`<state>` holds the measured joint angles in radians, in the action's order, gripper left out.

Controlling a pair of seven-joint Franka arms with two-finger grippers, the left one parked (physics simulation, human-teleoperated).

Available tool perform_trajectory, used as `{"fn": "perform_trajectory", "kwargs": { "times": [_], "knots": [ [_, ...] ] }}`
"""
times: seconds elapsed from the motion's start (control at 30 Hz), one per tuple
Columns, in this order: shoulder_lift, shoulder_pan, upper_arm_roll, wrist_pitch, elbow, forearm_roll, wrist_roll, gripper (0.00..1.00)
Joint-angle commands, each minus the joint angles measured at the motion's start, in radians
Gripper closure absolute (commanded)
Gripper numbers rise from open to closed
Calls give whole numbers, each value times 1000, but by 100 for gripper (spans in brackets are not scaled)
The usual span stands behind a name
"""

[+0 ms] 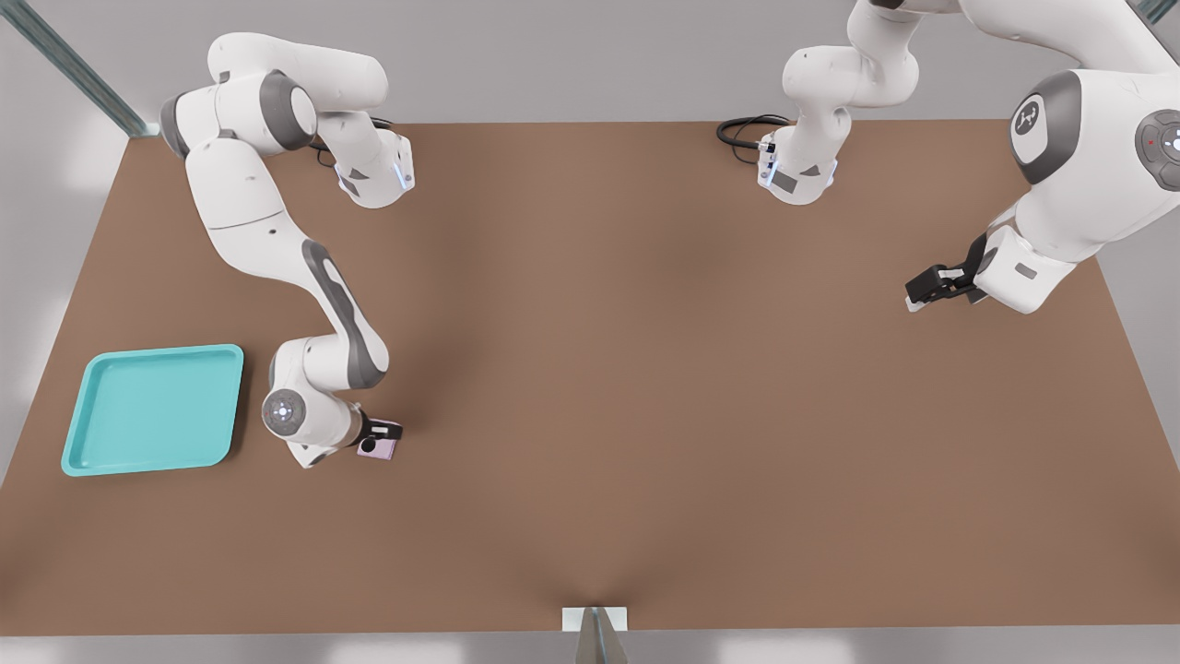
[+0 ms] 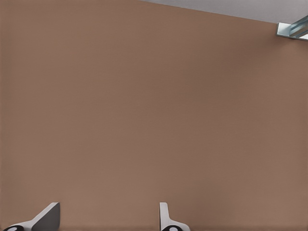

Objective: Keep left arm still and place phone on the tray with right arm

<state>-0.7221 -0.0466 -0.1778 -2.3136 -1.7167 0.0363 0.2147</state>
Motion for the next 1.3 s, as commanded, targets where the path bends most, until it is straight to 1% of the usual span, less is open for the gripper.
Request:
{"fn": "perform_trajectory", "kwargs": {
  "times": [0.0,0.2,0.23,0.3,0.33,0.53,0.57,0.63,0.7,0.77,0.83,0.93,1.03,1.1,1.17,1.27],
  "knots": [
    [-2,2,0,-9,0,-3,6,3],
    [-5,5,-11,-13,-4,-4,8,3],
    [-5,4,-11,-13,-3,-4,8,6],
    [-5,4,-11,-13,-3,-4,8,17],
    [-5,4,-11,-13,-3,-4,8,19],
    [-11,4,-11,-27,-4,-3,6,18],
    [-11,4,-11,-27,-4,-3,6,19],
    [-3,4,-11,-23,-3,-3,6,24],
    [6,2,-11,-16,-1,-3,5,24],
    [36,-4,-12,-10,0,-3,5,24],
    [85,-13,-11,53,9,-3,-3,24],
    [159,-52,-11,74,-23,-1,-11,24],
    [234,-98,-12,82,-98,-1,-44,24],
    [268,-179,-25,80,-142,-1,-136,24],
    [288,-285,-78,79,-181,-1,-202,24],
    [293,-397,-91,72,-208,0,-313,24]
  ]
}}
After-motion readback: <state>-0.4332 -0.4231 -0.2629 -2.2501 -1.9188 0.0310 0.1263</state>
